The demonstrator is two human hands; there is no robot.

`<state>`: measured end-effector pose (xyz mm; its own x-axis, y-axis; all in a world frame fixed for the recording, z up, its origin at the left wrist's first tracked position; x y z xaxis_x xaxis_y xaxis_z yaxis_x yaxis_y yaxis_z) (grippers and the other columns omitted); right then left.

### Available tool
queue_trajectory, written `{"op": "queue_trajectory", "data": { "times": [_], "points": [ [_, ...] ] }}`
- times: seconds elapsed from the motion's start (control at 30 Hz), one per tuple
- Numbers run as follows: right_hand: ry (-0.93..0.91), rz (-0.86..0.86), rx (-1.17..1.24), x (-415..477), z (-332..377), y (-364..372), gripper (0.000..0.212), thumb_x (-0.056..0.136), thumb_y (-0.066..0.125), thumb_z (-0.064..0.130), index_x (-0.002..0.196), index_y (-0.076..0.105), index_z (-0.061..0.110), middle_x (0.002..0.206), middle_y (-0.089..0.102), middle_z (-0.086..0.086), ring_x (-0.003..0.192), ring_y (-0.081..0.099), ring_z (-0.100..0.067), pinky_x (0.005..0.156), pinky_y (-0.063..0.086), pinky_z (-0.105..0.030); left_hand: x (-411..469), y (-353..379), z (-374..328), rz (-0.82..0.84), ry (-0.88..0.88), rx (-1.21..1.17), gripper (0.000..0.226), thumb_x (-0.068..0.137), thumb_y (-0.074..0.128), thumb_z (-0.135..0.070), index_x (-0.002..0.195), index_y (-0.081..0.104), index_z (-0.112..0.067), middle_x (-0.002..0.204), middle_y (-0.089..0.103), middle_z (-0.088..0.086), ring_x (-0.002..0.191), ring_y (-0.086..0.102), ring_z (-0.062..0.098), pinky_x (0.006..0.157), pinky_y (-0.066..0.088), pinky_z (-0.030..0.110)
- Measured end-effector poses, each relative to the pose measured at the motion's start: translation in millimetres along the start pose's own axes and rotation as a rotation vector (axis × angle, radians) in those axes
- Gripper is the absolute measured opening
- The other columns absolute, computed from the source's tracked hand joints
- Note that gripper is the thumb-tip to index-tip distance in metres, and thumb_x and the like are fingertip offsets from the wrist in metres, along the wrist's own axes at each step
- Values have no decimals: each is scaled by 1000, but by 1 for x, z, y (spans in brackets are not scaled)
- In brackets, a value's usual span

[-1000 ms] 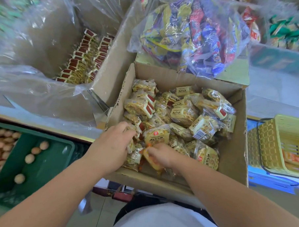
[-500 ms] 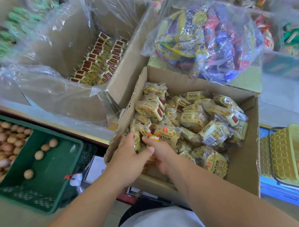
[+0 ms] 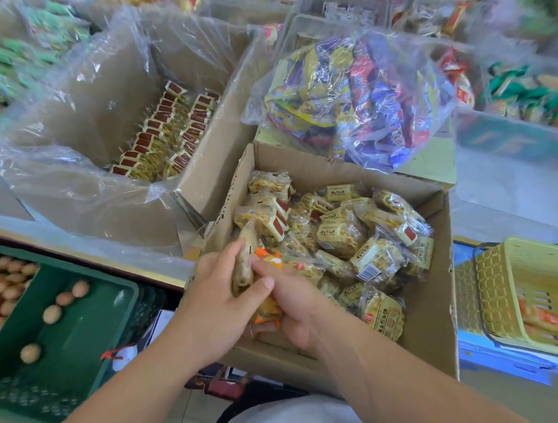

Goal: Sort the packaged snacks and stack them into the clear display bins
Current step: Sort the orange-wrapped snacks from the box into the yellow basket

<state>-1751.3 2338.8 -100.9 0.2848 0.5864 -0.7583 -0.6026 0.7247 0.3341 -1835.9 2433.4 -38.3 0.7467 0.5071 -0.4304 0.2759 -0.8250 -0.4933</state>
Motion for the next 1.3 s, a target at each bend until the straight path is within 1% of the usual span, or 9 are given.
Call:
{"op": "queue_trajectory", "data": {
  "times": [0.13, 0.37, 0.47, 0.6, 0.73, 0.9, 0.97, 1.1, 1.3],
  "points": [
    [-252, -1, -2, -44, 57, -17, 37, 93, 70, 43, 121, 68, 19, 100, 77, -7, 85, 74, -24, 65, 60, -40, -4, -10, -52, 57, 228, -111, 73, 74, 52, -75, 142, 28, -71, 134, 27, -49, 121, 28, -33, 101, 35, 20],
    [-452, -264, -113, -50, 131, -69, 14, 95, 68, 43, 98, 73, 30, 90, 77, 2, 74, 73, -17, 59, 58, -36, 81, 9, -113, 175, 405, -53, 55, 100, 58, -35, 150, 41, -49, 151, 43, -20, 119, 51, -12, 112, 40, 28],
    [-414, -395, -165, -37, 123, -93, 28, 91, 72, 46, 109, 69, 26, 96, 72, 0, 83, 69, -18, 76, 61, -48, 107, 22, -93, 200, 326, 239, 58, 103, 58, -33, 156, 36, -39, 161, 38, -9, 126, 55, 12, 104, 39, 27],
    [-510, -527, -385, -44, 98, -106, 30, 85, 71, 57, 110, 64, 41, 101, 69, 13, 92, 67, -6, 71, 56, -31, 85, 10, -61, -59, 446, 574, 15, 93, 64, -46, 95, 66, -31, 95, 63, -14, 79, 56, 2, 60, 36, 20],
    [-656, -622, -643, -63, 68, -106, 32, 84, 65, 62, 110, 61, 43, 111, 55, 14, 90, 61, 1, 75, 52, -27, 47, 13, -11, 28, 407, 750, 32, 91, 60, -55, 71, 57, -30, 71, 55, -16, 69, 52, 0, 57, 41, 25],
    [-279, -217, -748, -44, 23, -92, 30, 87, 72, 53, 87, 64, 24, 74, 71, 3, 66, 62, -6, 64, 47, -28, 47, 25, 28, 231, 192, 1064, 20, 93, 60, -43, 84, 56, -25, 97, 64, 1, 90, 63, 22, 75, 57, 38],
    [-74, -52, -940, -25, 5, -83, 34, 86, 72, 54, 90, 63, 21, 88, 69, 1, 83, 61, -13, 73, 44, -29, 54, 36, 32, 292, 171, 1110, 24, 92, 63, -37, 108, 61, -20, 116, 61, 7, 103, 60, 25, 83, 56, 40],
    [117, 77, -1221, 9, -22, -69, 83, 84, 65, 66, 148, 47, 16, 152, 47, -8, 135, 47, -27, 101, 38, -33, 67, 52, 47, 410, 163, 1236, 76, 88, 73, -29, 151, 31, -21, 143, 39, 11, 119, 52, 32, 94, 51, 42],
    [133, -19, -965, 38, -33, -72, 83, 81, 70, 60, 146, 49, 14, 147, 53, -8, 124, 52, -25, 101, 44, -35, 79, 62, 49, 430, 222, 1489, 63, 93, 65, -33, 148, 39, -15, 143, 48, 13, 125, 46, 32, 101, 44, 42]
  ]
}}
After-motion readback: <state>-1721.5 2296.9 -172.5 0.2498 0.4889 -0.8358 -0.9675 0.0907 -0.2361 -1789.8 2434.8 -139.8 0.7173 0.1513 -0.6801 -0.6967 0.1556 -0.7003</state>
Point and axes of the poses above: each hand's wrist, its own x-axis towards the middle knuckle, its own y-axis out of the palm, z = x × y, the point moved 5 cm from there along x, towards the middle knuckle
